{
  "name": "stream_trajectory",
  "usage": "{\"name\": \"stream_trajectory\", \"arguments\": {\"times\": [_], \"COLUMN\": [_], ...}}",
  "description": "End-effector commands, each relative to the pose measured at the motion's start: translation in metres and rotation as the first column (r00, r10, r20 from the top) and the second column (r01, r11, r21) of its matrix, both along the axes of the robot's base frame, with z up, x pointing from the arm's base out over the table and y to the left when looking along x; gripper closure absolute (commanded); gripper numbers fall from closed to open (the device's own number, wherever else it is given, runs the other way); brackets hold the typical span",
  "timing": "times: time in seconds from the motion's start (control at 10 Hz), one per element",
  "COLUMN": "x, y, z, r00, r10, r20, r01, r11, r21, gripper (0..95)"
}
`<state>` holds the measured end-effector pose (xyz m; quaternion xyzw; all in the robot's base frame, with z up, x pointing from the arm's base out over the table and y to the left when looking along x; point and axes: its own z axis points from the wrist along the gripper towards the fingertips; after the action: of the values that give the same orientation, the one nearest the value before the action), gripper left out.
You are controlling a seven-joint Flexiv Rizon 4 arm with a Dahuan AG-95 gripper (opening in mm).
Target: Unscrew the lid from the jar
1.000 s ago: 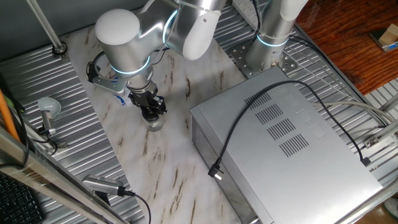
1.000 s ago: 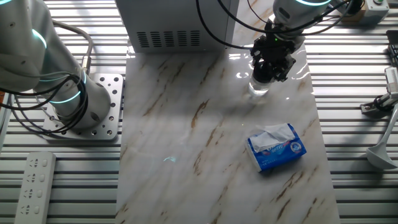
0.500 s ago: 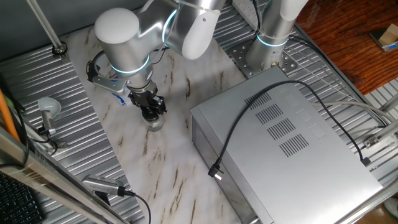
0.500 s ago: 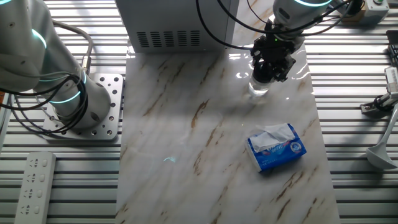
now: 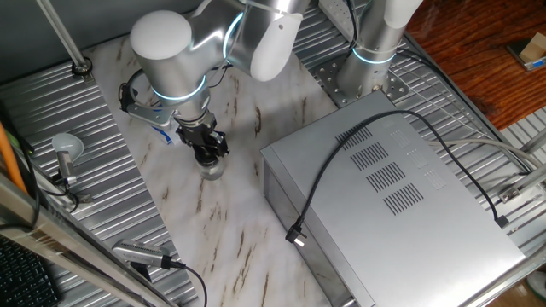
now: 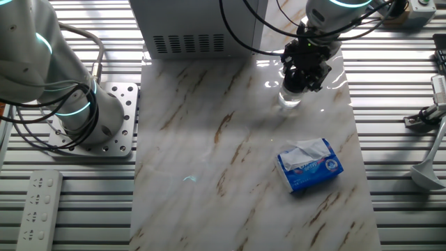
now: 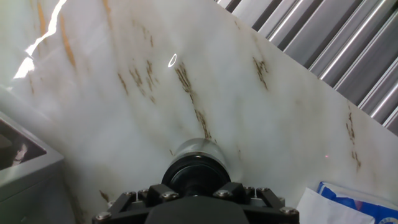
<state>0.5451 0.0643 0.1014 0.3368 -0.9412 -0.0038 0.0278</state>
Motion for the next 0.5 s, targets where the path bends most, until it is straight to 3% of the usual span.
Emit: {"name": "stream_trajectory", "arguments": {"times": [0.1,0.5], "x": [0.0001,0.0000], "y": [-0.0002,-0.0003], "z": [0.0003,0.0015], "r00": [1.000,1.000], "r10": [-0.001,0.000], "r20": [-0.001,-0.001], "r01": [0.001,0.000], "r11": [1.000,1.000], "r21": [0.001,0.002], "gripper": [57.0,57.0]}}
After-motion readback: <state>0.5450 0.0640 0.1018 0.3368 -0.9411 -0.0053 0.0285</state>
